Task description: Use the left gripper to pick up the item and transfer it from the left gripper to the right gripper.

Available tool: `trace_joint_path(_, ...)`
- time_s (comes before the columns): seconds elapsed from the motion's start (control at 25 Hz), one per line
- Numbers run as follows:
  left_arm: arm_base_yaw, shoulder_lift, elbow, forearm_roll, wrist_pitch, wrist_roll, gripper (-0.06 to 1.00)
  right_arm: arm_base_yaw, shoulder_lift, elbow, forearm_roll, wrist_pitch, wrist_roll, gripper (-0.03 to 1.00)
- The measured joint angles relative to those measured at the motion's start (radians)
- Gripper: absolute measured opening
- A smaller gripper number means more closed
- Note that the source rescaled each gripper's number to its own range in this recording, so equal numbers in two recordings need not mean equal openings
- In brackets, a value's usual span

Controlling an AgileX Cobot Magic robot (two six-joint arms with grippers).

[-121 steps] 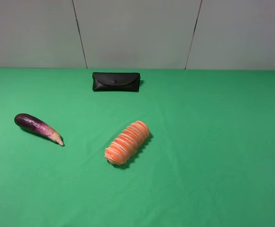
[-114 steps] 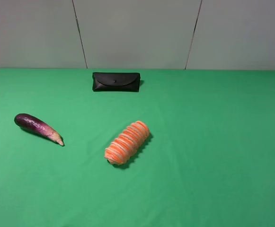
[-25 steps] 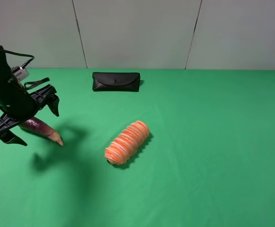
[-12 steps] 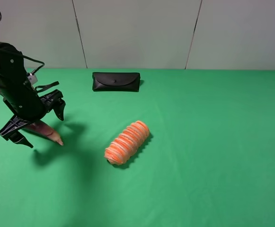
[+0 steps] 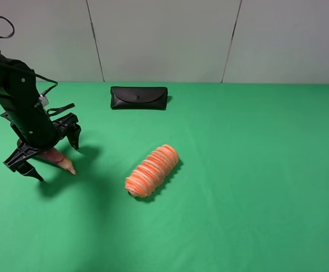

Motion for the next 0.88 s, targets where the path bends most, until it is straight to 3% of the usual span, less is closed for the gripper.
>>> trace_joint_path(0.4,0.0,0.0,-0.002,-0.001,0.006,-0.008,0.95,0.0,0.0,0.0,0.0,0.0,0.0,1.0)
trace_joint_path(0.88,0.0,0.0,-0.002,-0.001,0.014,-0.008,0.32,0.0,0.0,0.0,0.0,0.0,0.0,1.0)
